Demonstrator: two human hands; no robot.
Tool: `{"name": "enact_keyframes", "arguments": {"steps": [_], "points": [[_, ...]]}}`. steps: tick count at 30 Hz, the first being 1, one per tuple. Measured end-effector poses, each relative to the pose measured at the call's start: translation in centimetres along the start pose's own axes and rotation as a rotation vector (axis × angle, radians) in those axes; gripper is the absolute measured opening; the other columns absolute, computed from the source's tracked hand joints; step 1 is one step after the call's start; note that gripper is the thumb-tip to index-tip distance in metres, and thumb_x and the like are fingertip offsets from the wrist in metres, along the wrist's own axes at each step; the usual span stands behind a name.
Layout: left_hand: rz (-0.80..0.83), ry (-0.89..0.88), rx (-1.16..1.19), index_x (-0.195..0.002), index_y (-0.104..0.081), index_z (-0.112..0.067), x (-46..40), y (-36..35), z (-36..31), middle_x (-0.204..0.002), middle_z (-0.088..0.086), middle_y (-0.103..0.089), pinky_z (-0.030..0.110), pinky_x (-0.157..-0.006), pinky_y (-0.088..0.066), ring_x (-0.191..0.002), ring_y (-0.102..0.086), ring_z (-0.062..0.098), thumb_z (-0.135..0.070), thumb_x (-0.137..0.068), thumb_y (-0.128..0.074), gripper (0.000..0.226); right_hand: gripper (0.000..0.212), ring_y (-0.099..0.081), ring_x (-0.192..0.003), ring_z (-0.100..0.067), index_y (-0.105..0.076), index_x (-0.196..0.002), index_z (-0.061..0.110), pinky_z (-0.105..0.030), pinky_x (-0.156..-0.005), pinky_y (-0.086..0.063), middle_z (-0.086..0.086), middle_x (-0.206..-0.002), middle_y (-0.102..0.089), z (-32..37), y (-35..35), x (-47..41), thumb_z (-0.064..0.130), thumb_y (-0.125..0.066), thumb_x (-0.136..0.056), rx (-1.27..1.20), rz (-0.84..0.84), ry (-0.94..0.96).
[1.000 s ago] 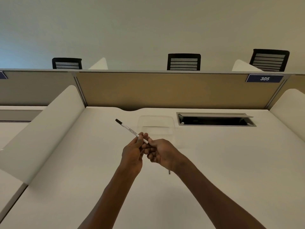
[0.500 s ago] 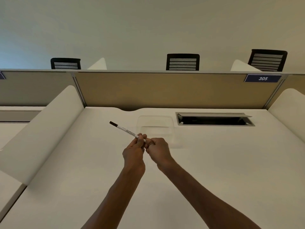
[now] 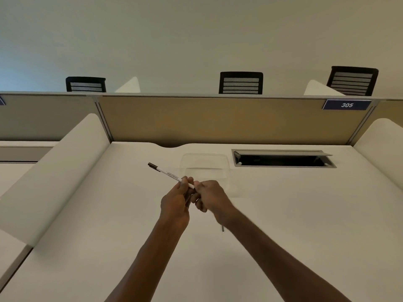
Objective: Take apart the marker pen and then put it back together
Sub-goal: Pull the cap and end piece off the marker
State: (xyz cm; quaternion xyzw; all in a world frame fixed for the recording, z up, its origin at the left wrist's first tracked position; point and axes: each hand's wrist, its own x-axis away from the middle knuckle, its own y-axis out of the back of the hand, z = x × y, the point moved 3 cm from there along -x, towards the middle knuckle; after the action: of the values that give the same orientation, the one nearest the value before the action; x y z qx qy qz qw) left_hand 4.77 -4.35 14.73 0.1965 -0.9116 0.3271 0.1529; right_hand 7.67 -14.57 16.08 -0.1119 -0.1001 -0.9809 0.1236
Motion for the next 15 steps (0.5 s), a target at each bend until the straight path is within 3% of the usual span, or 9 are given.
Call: {"name": "enact_keyframes", "arguments": {"steps": [3, 6, 11, 15], "points": [[0.096, -0.041, -0.011, -0.098, -0.073, -0.007, -0.2, 0.1, -0.3, -0.093, 0.004, -0.076, 0.027, -0.074, -0.055, -0.083, -0.071, 0.015, -0.02, -0.096, -0.057, 0.02, 0.032, -0.048, -0.047, -0.011, -0.069, -0.091, 0.005, -0.019, -0.043, -0.038, -0.006, -0.065, -0.061, 0.7, 0.7, 0.4, 0.023, -0.045, -0.101, -0.395, 0.189, -0.279], [0.131, -0.055, -0.015, -0.106, -0.07, -0.008, -0.3, 0.1, -0.3, -0.1, 0.004, -0.076, 0.026, -0.076, -0.055, -0.09, -0.071, 0.015, -0.019, -0.097, -0.055, 0.022, 0.035, -0.046, -0.049, -0.009, -0.068, -0.083, 0.007, -0.017, -0.042, -0.034, -0.004, -0.064, -0.059, 0.7, 0.8, 0.7, 0.025, -0.044, -0.101, -0.451, 0.277, -0.351], [0.078, -0.079, -0.035, -0.112, -0.068, -0.006, -0.6, 0.3, -0.1, -0.103, 0.006, -0.076, 0.031, -0.086, -0.054, -0.094, -0.07, 0.018, -0.015, -0.096, -0.056, 0.022, 0.034, -0.047, -0.046, -0.007, -0.066, -0.077, 0.011, -0.017, -0.044, -0.038, 0.0, -0.061, -0.057, 0.5, 0.1, 0.4, 0.024, -0.047, -0.101, -0.391, 0.132, -0.233], [-0.056, -0.093, -0.018, -0.098, -0.073, -0.008, -0.1, 0.2, 0.1, -0.089, 0.003, -0.079, 0.031, -0.089, -0.054, -0.086, -0.074, 0.014, -0.015, -0.09, -0.066, 0.014, 0.036, -0.046, -0.049, -0.01, -0.067, -0.073, 0.008, -0.021, -0.049, -0.04, -0.002, -0.06, -0.057, 0.3, -0.6, 0.1, 0.02, -0.047, -0.1, -0.038, -0.081, -0.023]]}}
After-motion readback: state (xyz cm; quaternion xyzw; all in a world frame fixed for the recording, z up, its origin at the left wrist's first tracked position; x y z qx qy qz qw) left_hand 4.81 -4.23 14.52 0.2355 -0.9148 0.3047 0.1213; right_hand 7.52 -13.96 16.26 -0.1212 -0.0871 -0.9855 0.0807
